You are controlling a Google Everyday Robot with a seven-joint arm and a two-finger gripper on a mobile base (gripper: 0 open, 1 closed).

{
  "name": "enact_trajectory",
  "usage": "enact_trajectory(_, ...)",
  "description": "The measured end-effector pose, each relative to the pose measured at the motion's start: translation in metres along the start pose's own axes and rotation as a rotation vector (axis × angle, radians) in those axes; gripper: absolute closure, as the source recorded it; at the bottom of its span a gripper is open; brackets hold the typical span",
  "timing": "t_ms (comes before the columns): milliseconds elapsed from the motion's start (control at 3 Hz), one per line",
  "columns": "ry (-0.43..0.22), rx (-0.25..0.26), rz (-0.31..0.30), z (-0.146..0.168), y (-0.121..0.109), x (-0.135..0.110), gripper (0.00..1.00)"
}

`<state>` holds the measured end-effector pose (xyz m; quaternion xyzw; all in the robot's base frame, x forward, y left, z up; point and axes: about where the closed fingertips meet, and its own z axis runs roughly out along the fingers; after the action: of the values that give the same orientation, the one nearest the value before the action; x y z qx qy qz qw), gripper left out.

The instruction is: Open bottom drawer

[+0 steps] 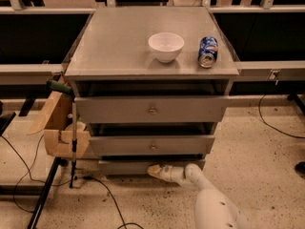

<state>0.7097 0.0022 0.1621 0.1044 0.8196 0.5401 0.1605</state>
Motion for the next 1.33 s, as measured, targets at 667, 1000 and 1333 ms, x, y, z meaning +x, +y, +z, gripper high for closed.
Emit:
enact_trajectory(667, 0.010, 0.009, -0.016, -0.003, -0.005, 0.004, 1.00)
enact_trajectory(1000, 0.014, 0.023, -0.033, -0.009, -0.010, 0.003, 1.00)
enact_trajectory(1333, 0.014, 0.023, -0.033, -0.007, -0.012, 0.002, 1.00)
